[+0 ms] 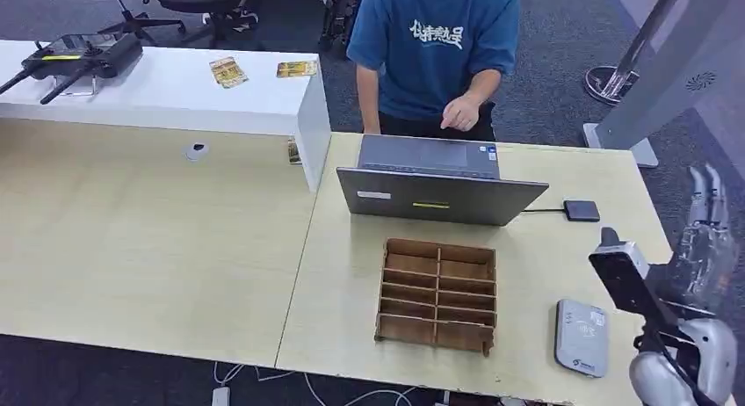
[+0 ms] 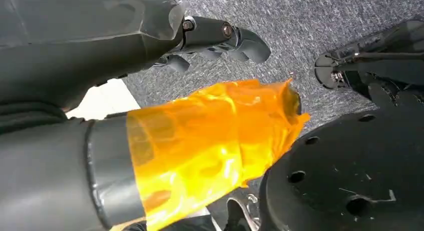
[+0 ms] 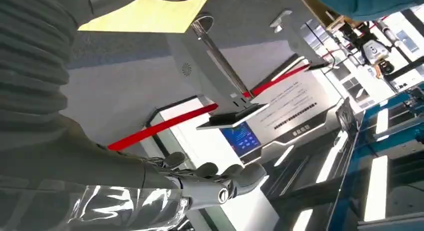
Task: Pass the card to the sensor for recognition and then transmit it.
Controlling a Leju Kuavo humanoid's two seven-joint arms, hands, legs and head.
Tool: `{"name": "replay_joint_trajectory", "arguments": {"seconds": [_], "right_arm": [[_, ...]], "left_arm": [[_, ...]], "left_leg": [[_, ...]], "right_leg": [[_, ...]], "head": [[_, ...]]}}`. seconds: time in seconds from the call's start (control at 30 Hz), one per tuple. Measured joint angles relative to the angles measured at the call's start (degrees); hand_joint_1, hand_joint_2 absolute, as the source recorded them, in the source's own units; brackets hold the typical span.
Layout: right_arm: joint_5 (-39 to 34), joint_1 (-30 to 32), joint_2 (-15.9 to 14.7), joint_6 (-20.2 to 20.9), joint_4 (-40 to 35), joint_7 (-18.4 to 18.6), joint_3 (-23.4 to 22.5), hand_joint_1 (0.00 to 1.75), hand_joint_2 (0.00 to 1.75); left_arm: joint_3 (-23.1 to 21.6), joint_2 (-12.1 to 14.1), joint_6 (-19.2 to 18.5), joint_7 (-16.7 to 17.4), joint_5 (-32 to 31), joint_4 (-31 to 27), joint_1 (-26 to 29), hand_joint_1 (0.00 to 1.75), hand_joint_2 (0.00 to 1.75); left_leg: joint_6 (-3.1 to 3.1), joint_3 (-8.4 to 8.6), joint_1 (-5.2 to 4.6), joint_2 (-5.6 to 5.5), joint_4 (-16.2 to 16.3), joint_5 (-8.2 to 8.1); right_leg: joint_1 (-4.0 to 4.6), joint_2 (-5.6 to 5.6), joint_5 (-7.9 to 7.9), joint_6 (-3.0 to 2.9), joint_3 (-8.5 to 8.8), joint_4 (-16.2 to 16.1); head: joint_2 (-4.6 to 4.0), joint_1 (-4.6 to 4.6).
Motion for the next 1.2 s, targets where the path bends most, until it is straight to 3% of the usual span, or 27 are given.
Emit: {"name": "replay_joint_trajectory", "arguments": {"seconds": [0.3,0.53,0.67,1.2], "right_arm": [[0.0,1.6,-0.5,-0.2,-1.5,-0.4,-0.4,0.0,1.75],[-0.6,15.1,-1.2,-3.4,-9.9,-5.7,-4.1,0.0,1.75],[-0.1,20.4,-1.2,-4.1,-13.4,-6.6,-4.6,0.0,1.75],[0.4,23.2,-1.2,-4.2,-16.1,-6.7,-5.5,0.0,1.75]], "left_arm": [[0.4,-0.1,0.0,0.0,0.6,0.0,0.0,0.0,0.0],[0.8,-1.4,1.0,-0.6,3.2,0.0,0.8,0.0,0.0],[0.8,-2.0,1.2,-0.7,4.0,0.0,0.8,0.0,0.0],[0.8,-2.2,1.2,-0.7,4.1,0.0,0.8,0.0,0.0]], "left_leg": [[0.01,-0.01,0.0,-0.02,0.0,0.0],[0.06,-0.09,-0.01,-0.21,0.0,-0.15],[0.06,-0.08,-0.01,-0.19,0.0,-0.16],[0.06,0.01,-0.01,-0.13,0.0,-0.14]], "right_leg": [[0.0,-0.02,-0.01,0.0,-0.01,0.0],[-0.01,-0.21,-0.16,0.11,0.03,-0.1],[-0.01,-0.2,-0.17,0.11,0.02,-0.1],[-0.01,-0.14,-0.16,0.1,0.09,0.0]], "head": [[0.0,0.02],[0.0,0.0],[0.0,0.02],[0.0,0.0]]}}
